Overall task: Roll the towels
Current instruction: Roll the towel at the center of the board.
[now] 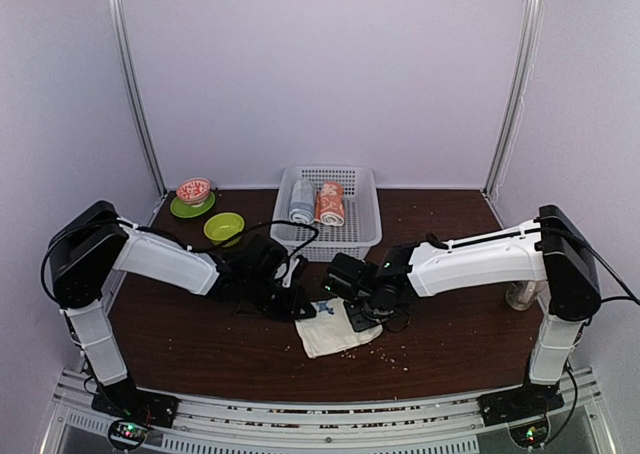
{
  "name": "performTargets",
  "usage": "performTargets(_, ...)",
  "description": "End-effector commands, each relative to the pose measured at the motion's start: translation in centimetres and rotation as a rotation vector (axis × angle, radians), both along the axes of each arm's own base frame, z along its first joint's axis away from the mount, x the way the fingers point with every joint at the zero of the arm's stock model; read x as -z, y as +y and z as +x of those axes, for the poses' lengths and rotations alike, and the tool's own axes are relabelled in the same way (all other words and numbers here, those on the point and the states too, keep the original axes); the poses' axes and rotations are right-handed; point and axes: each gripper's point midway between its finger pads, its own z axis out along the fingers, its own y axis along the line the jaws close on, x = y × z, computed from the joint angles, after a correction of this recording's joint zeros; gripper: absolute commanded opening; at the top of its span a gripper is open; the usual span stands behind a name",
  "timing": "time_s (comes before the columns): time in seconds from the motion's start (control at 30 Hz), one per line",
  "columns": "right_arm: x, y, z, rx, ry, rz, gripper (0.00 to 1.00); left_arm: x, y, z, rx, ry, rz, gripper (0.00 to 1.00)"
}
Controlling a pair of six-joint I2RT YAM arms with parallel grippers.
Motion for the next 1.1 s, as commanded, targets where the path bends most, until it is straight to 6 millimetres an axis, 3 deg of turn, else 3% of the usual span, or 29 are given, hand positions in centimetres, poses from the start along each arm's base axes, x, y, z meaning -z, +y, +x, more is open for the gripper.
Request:
performTargets(0.0,-0.1,-1.3,0.3,0.015,-0.035,-0.057,0.0,0.5,1.3,0.7,-0.025,-0.024,0.078,0.1)
performTargets(0.33,-0.5,0.4,0.6,-0.008,-0.028,-0.038,0.0,3.2,-0.1,-0.2,0.004,0.062,0.033,0.08)
performTargets(0.7,-0.2,3.2,-0.1,-0.051,0.006,0.015,0.01,3.4,0.3,-0.7,0.014,0.063,0.031,0.08)
performTargets(1.07,0.2,6.9,-1.7,-0.103,0.098,0.21,0.22,3.2,0.7,-0.9,0.014,0.056,0.031,0.07)
